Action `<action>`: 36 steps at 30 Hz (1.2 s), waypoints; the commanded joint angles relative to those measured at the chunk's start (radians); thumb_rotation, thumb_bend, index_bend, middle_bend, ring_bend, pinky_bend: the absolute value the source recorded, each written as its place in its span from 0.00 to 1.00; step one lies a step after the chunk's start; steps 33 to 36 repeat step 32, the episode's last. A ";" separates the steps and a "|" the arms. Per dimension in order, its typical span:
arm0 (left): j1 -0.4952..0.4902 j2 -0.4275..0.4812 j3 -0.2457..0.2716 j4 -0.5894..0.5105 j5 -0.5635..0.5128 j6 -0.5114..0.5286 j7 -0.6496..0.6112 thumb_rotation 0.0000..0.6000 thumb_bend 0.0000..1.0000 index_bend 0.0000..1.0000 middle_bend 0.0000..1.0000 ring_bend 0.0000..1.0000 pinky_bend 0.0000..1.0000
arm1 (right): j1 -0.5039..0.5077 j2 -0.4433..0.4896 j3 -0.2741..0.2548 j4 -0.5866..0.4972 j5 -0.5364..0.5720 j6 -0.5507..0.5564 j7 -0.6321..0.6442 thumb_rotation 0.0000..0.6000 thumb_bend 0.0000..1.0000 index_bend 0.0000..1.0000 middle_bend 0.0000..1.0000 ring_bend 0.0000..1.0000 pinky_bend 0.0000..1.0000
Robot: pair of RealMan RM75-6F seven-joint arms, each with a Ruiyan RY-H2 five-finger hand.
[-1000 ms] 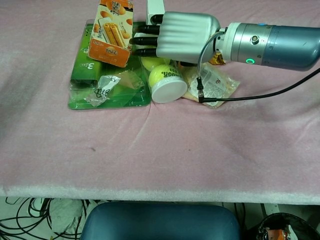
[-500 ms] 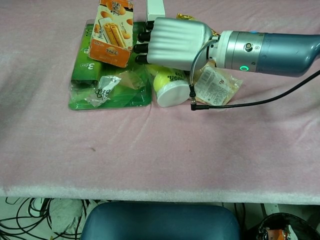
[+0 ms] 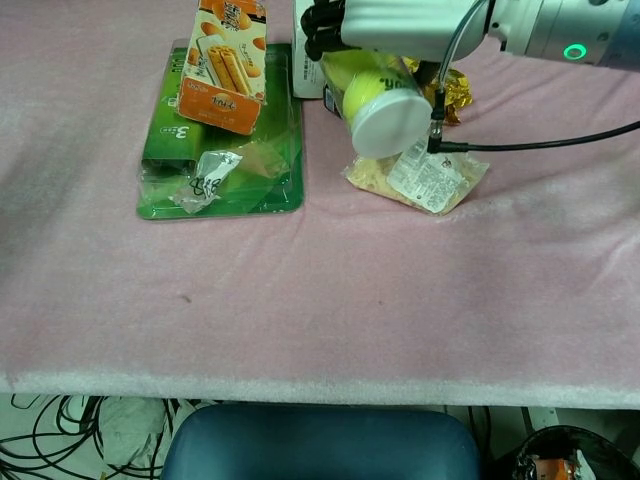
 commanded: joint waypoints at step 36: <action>0.001 -0.006 0.009 0.002 0.025 0.011 0.014 1.00 0.00 0.00 0.00 0.00 0.00 | -0.568 0.262 -0.063 -0.803 0.219 0.474 0.119 1.00 0.36 0.93 0.72 0.61 0.44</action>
